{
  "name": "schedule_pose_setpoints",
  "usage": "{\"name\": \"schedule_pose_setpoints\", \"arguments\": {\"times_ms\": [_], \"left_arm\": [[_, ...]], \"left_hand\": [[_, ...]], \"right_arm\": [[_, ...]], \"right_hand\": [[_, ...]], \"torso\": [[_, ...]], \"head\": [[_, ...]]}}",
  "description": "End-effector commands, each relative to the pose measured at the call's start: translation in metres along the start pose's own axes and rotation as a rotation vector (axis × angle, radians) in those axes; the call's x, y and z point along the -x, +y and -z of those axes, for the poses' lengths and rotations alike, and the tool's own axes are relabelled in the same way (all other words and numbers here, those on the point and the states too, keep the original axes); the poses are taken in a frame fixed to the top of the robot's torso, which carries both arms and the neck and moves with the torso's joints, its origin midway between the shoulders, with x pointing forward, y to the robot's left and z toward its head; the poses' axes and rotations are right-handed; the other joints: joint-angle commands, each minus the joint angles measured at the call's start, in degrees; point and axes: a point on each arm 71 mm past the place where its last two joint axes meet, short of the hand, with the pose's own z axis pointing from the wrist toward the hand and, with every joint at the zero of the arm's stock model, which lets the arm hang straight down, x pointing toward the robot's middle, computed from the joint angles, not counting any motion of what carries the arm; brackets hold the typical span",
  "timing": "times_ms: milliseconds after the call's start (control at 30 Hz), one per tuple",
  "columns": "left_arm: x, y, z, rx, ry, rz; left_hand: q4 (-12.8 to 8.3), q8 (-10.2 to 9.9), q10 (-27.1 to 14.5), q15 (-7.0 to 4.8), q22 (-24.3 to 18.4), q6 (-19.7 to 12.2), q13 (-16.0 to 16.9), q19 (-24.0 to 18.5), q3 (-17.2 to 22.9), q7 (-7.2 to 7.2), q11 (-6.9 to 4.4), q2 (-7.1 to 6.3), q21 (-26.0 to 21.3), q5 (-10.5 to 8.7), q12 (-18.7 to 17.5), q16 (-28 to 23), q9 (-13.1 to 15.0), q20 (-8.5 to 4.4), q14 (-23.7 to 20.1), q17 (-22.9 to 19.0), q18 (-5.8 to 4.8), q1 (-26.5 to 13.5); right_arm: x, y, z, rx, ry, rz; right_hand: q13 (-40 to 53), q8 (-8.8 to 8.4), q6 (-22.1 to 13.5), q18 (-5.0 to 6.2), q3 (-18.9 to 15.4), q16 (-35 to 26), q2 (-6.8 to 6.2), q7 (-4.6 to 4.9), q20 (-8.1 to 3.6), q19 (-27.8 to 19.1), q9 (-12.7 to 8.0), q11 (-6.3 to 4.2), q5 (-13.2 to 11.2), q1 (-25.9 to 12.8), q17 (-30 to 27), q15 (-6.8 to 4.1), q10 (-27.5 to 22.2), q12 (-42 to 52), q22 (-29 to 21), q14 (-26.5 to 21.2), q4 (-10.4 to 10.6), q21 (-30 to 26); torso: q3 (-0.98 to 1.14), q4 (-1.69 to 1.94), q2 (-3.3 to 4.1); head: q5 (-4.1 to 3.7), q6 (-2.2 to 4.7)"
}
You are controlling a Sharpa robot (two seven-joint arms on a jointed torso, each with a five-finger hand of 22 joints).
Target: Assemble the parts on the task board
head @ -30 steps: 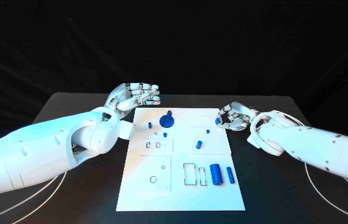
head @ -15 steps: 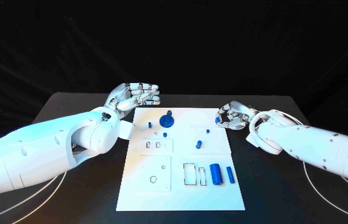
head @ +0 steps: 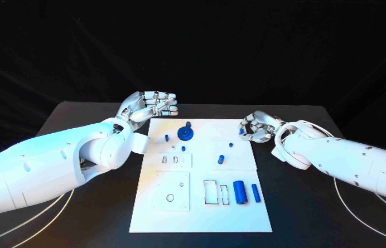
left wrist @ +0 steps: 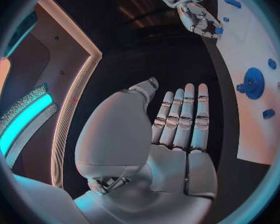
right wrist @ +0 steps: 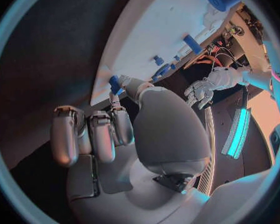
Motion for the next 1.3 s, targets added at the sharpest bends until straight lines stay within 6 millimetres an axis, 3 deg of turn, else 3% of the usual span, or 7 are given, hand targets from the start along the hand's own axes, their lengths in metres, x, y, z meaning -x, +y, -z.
{"name": "schedule_pose_setpoints", "arguments": {"times_ms": [33, 367, 767, 1033, 1300], "left_arm": [[-0.0025, -0.0005, -0.0004, -0.001, 0.020, 0.013], [-0.0022, -0.0004, -0.0003, 0.001, 0.020, 0.013], [-0.0017, -0.0001, -0.0003, 0.004, 0.019, 0.012], [-0.0016, -0.0001, -0.0002, 0.004, 0.018, 0.012], [-0.0010, -0.0001, 0.0000, 0.004, 0.017, 0.011]], "left_hand": [[-0.06, 0.19, -0.06, 0.00, -0.09, -0.40, -0.08, 0.14, 0.25, 1.73, 0.18, -0.10, 0.39, -0.26, -0.30, 0.22, 0.03, 0.22, -0.29, 0.05, 0.78, -0.49], [-0.05, 0.19, -0.07, 0.01, -0.09, -0.41, -0.09, 0.14, 0.24, 1.74, 0.19, -0.10, 0.39, -0.27, -0.30, 0.21, 0.03, 0.23, -0.33, 0.06, 0.78, -0.52], [-0.05, 0.19, -0.07, 0.01, -0.09, -0.41, -0.09, 0.14, 0.24, 1.74, 0.19, -0.10, 0.39, -0.27, -0.30, 0.21, 0.03, 0.23, -0.33, 0.06, 0.78, -0.52], [-0.02, 0.21, -0.12, 0.06, -0.11, -0.45, -0.09, 0.13, 0.26, 1.78, 0.23, -0.07, 0.40, -0.31, -0.31, 0.19, 0.03, 0.24, -0.54, 0.10, 0.77, -0.63], [-0.03, 0.21, -0.13, 0.07, -0.11, -0.46, -0.09, 0.13, 0.28, 1.78, 0.23, -0.05, 0.40, -0.32, -0.30, 0.20, 0.03, 0.24, -0.57, 0.12, 0.77, -0.62]], "right_arm": [[-0.0002, 0.0010, -0.0007, 0.012, -0.002, 0.007], [0.0002, -0.0003, -0.0009, 0.004, -0.004, 0.010], [-0.0002, -0.0002, -0.0003, 0.002, -0.003, 0.011], [0.0005, 0.0016, 0.0003, 0.009, -0.027, 0.009], [0.0039, 0.0029, 0.0021, -0.010, -0.092, 0.015]], "right_hand": [[5.35, -0.17, -0.09, 0.32, 0.37, 0.29, -0.15, 0.06, 0.23, 0.21, -0.04, 0.47, -0.31, -0.21, 13.83, 0.40, 0.08, 0.06, 7.40, 5.77, -0.02, -0.04], [5.80, 1.54, 2.27, 0.28, 0.93, 0.33, 0.44, -0.70, 0.11, 0.44, 0.66, -0.10, -0.21, -0.47, 13.96, 0.03, 0.64, 0.53, 7.71, 5.80, -0.21, 0.19], [5.85, 2.00, 2.68, 0.26, 1.00, 0.31, 0.57, -0.91, -0.03, 0.51, 0.86, -0.29, -0.12, -0.67, 13.91, -0.14, 0.72, 0.58, 7.79, 5.79, -0.20, 0.26], [6.89, 6.32, 5.67, 0.04, 1.61, 0.34, 2.78, -2.94, -1.35, 1.13, 2.90, -2.06, 0.66, -1.22, 14.02, -1.64, 2.09, 1.45, 8.57, 5.82, -0.30, 0.96], [6.86, 9.01, 5.46, 0.03, 2.05, 0.35, 3.83, -3.74, -2.13, 1.20, 4.40, -2.83, 2.38, -1.16, 14.08, -2.39, 2.23, 1.32, 8.66, 5.84, -0.99, 0.92]], "torso": [[0.00, -0.02, -0.03], [0.01, -0.15, -0.04], [0.05, -0.07, -0.05], [0.02, -0.10, -0.03], [0.04, -0.09, -0.04]], "head": [[0.01, -0.04], [0.02, -0.16], [-0.22, -0.08], [-0.34, -0.17], [-0.26, -0.21]]}}
